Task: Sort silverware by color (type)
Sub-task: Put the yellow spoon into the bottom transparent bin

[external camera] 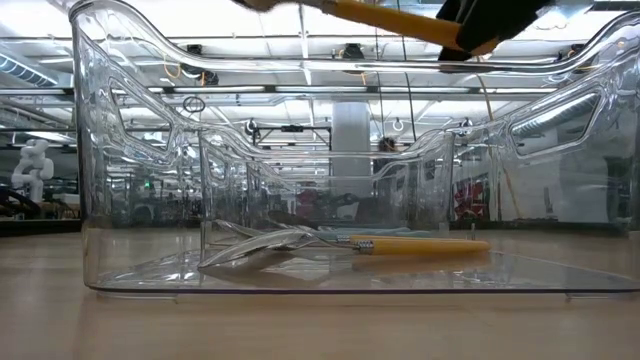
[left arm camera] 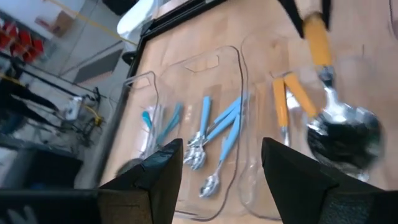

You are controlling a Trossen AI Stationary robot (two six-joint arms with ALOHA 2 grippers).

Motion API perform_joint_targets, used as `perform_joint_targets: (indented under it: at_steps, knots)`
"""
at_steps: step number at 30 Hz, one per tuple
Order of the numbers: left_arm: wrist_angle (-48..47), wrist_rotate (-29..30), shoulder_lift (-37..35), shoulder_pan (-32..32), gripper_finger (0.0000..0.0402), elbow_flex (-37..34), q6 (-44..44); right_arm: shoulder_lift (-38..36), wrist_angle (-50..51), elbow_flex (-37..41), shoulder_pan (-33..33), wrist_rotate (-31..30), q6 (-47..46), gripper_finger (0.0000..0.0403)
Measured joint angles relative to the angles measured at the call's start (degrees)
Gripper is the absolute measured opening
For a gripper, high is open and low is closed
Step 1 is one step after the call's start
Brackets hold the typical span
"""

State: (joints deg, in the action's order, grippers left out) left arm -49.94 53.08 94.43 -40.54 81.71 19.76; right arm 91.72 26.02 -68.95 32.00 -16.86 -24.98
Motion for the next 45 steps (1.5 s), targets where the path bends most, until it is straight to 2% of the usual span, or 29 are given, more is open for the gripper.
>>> perform_joint_targets:
  at_steps: [6, 13, 17, 25, 30, 34, 38, 40, 45]
  knots:
    - [0.5, 0.2, 0.0, -1.9, 0.0216, 0.0, 8.5, 1.7, -4.5, 0.0, 2.3, -4.4, -2.2, 0.0076]
    - [0.7, 8.0, 0.0, -6.8, 0.0216, 0.2, 15.2, 4.2, -4.8, 0.0, 3.9, -8.5, -5.9, 0.0076]
    - [0.7, 9.7, 0.6, -9.3, 0.0216, 0.2, 17.0, 5.8, -4.9, 0.0, 4.1, -8.9, -6.0, 0.0076]
    - [0.5, 12.4, 7.0, -10.6, 0.0216, 0.2, 16.1, 6.5, -5.0, 0.0, 4.1, -12.1, -6.9, 0.0080]
    - [1.5, 12.5, 7.3, -10.2, 0.0216, 0.1, 16.0, 6.5, -4.8, 0.0, 4.1, -12.0, -6.9, 0.0080]
    - [3.6, 12.6, 7.3, -10.2, 0.0216, 0.1, 10.9, 6.5, -4.3, 0.0, 3.9, -11.6, -5.5, 0.0081]
    - [1.8, 13.3, 7.3, -8.1, 0.0202, -0.9, 10.4, 6.5, -3.5, 0.0, 2.7, -9.8, -3.5, 0.0081]
    - [-3.6, 16.2, 6.9, -7.0, 0.0186, -2.5, 15.0, 6.5, -2.9, 0.0, 1.8, -8.1, -3.0, 0.0081]
    - [-19.8, 20.8, 2.6, -5.7, 0.0138, -8.0, 36.2, 6.5, -0.9, 0.0, 0.0, -5.6, -3.5, 0.0081]
